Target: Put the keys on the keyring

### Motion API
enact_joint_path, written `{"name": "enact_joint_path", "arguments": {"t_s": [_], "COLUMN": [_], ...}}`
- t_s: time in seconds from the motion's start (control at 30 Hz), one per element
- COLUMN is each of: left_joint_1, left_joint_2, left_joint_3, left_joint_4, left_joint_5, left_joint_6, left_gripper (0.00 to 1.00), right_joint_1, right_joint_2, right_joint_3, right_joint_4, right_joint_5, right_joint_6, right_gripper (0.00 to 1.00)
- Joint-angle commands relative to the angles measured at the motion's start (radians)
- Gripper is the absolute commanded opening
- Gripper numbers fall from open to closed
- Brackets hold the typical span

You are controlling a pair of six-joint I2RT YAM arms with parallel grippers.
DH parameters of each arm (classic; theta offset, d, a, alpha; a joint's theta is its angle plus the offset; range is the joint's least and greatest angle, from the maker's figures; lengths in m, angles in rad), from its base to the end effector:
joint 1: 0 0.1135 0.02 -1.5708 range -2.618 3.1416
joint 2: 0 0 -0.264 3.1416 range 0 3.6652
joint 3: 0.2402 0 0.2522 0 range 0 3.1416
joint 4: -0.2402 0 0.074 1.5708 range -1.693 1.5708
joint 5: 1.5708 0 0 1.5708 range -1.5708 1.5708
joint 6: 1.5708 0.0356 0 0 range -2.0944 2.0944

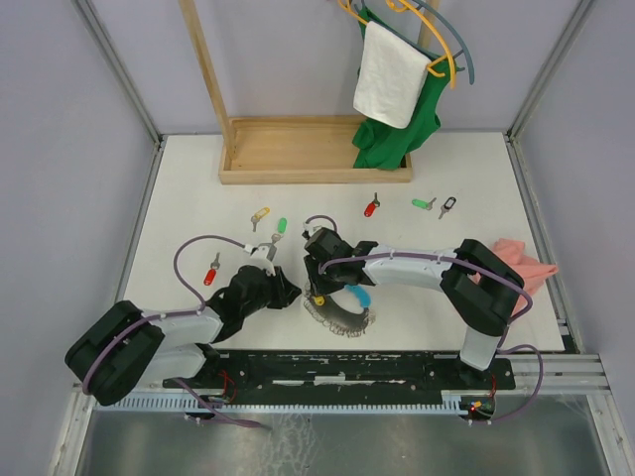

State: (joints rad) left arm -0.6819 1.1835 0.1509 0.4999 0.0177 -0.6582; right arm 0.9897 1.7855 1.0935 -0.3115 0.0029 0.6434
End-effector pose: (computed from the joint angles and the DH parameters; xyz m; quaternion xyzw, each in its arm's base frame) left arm 0.1485 -0.1214 0.1227 0.0147 0.8681 -0.3141 0.3840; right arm 0.1988 0.3026 0.1689 -0.1650 0.9458 0.2030 0.1926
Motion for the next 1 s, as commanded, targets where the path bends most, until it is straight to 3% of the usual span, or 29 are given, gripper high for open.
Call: {"name": "enact_joint_path", "arguments": {"t_s": [0.0, 0.23, 0.63, 0.97], "left_joint_1": [0.004, 0.004, 0.004, 0.003], "left_joint_2": [0.042, 0.137, 0.14, 0.135], "left_joint_3": [-0.013, -0.02, -0.024, -0.024], "left_joint_4": [0.119, 0.221, 0.239, 0.239], "left_joint_5": [0.05, 0.111, 0.118, 0.113], "left_joint_6": [-0.067, -0.108, -0.118, -0.122], "left_gripper": [0.24, 0.16, 0.13, 0.12], "right_joint_1": [0.01, 0.01, 0.012, 0.012], "right_joint_2": [0.007, 0.005, -0.044, -0.06], "right_joint_3": [0.016, 0.005, -0.011, -0.001], "right_joint_4": [0.035, 0.073, 0.126, 0.109], "right_joint_5": [0.0, -0.014, -0.074, -0.063], "right_joint_6": [0.014, 0.035, 0.048, 0.047], "right_gripper": [0.34, 0.34, 0.21, 0.33]}}
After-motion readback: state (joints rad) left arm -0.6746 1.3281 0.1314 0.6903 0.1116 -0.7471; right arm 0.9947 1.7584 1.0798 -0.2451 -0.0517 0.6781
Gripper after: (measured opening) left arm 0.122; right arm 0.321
